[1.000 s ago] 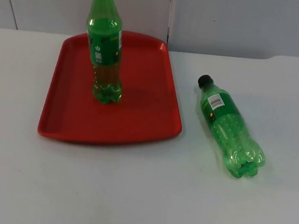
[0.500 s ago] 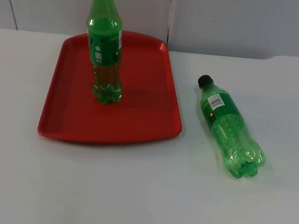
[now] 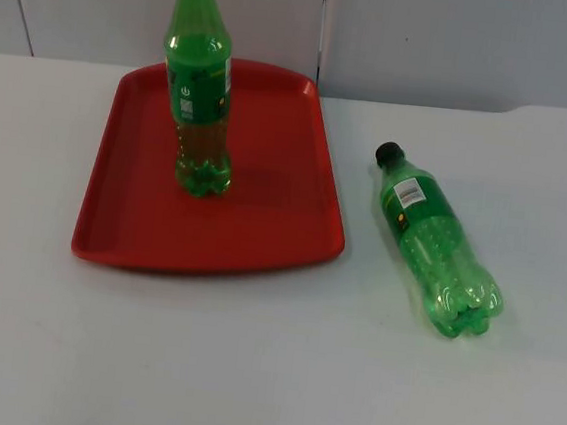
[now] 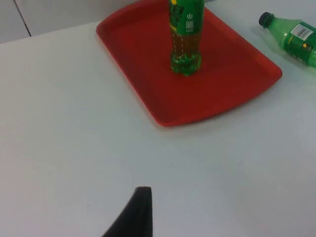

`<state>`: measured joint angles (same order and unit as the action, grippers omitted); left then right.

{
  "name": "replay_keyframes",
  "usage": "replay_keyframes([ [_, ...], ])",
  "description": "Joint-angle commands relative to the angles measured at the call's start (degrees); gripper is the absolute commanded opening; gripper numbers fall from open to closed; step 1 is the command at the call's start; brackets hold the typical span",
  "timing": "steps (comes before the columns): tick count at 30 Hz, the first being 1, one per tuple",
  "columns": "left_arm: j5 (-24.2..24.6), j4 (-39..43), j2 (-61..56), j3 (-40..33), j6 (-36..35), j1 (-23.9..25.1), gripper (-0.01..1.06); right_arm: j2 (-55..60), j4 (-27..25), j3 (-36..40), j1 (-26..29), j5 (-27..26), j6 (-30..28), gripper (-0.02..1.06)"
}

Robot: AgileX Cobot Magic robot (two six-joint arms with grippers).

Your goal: Place the bottle upright on the tray.

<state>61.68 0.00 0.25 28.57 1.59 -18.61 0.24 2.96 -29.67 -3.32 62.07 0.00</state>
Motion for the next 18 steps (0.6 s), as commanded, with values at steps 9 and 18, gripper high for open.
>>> replay_keyframes([
  [9, -0.1, -0.4, -0.2, -0.3, 0.1, -0.3, 1.05, -0.2, -0.3, 0.1, 0.2, -0.5, -0.9, 1.05],
  [18, -0.1, -0.4, -0.2, -0.3, 0.1, -0.3, 1.05, -0.2, -0.3, 0.1, 0.2, -0.5, -0.9, 1.05],
])
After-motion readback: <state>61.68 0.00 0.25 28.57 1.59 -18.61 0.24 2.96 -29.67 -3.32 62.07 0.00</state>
